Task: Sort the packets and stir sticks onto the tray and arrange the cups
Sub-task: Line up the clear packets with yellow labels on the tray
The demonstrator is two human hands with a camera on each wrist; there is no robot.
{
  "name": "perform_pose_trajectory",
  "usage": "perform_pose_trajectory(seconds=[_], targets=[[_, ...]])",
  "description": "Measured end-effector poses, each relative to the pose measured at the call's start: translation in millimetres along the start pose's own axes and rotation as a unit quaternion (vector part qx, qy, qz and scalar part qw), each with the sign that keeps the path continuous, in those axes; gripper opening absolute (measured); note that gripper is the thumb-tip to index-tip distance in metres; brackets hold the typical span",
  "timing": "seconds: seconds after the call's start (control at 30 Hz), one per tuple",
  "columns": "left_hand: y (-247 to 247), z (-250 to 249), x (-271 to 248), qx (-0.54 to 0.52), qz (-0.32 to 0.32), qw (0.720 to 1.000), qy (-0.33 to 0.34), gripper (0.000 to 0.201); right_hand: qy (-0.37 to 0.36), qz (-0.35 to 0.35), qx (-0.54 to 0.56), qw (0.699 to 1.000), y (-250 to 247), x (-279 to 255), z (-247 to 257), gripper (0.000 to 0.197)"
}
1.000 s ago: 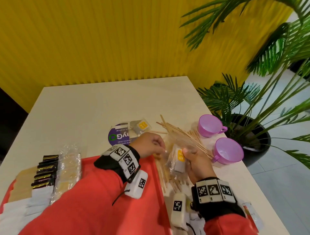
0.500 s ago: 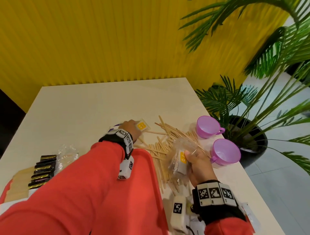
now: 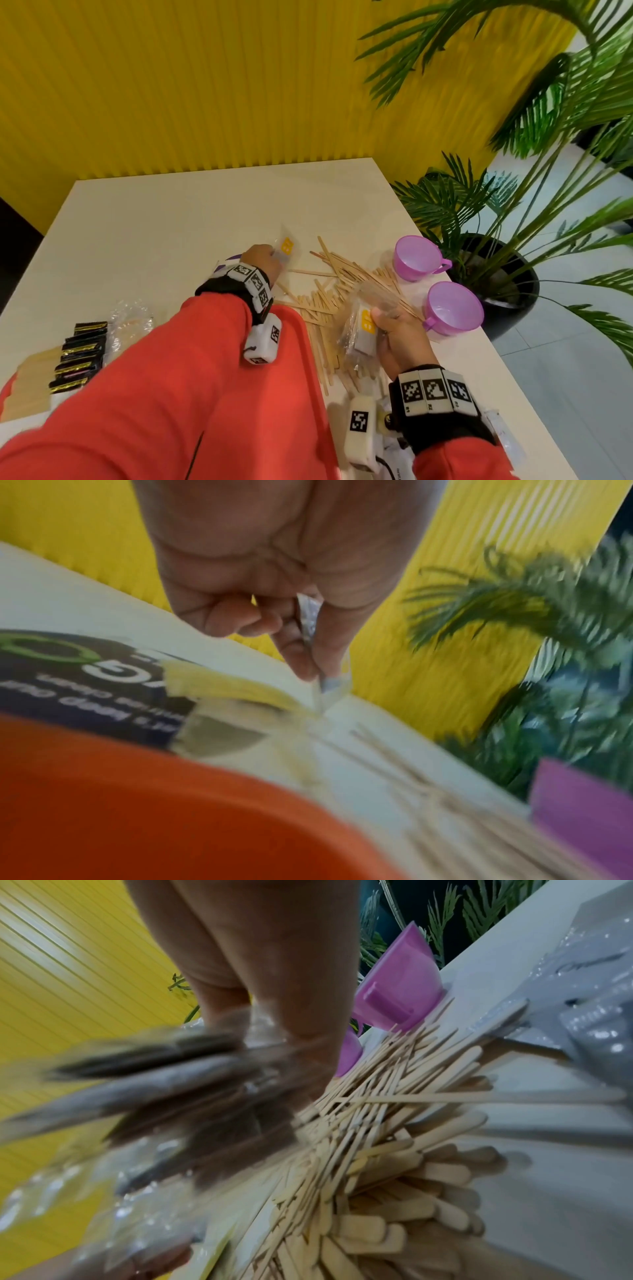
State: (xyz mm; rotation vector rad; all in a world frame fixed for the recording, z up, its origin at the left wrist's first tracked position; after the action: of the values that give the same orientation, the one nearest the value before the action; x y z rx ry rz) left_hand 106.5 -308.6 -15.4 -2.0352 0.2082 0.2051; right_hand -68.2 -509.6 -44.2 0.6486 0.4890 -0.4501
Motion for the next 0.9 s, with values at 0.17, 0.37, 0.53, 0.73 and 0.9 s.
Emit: perform_pose_trajectory(seconds=[0.17, 0.37, 0.53, 0.73, 0.9], targets=[[14.6, -45.1, -63.6, -0.101, 0.088, 0.981, 0.141, 0.005, 0.007, 0.002, 0.034, 0.999, 10.2, 4.7, 0.0, 0.023], [45.7, -55.6, -94.4, -0.029, 0.229, 0.950, 0.210, 0.023, -0.020, 0.038, 0.014, 0.999, 17.3, -0.7, 7.2, 0.014], [11.6, -21.4, -45.2, -0.067, 0.077, 0.990, 0.097, 0.037, -0.023, 0.023, 0.056, 0.998, 8.2, -1.8, 10.1, 0.017], [26.8, 36.4, 6.4, 0.216, 0.115, 0.969, 0.036, 0.064, -0.022, 0.012, 0.053, 0.998, 1.8, -2.8, 10.2, 0.009], [16.9, 33.3, 12.7, 0.254, 0.104, 0.960, 0.051, 0.026, -0.018, 0.018, 0.053, 0.998, 3.2, -2.4, 9.5, 0.017]])
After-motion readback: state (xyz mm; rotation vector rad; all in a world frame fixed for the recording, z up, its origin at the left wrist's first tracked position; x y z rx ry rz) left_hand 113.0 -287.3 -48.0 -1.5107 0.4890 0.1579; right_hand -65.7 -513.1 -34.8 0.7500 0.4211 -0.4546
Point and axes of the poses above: each hand's wrist, its own x-axis towards the middle knuckle, its own y-axis out of the palm, z = x × y, the point moved 7 cm from there along x, towards the middle knuckle, and after that the axes turned 7 degrees about x, right-handed, at the moved point
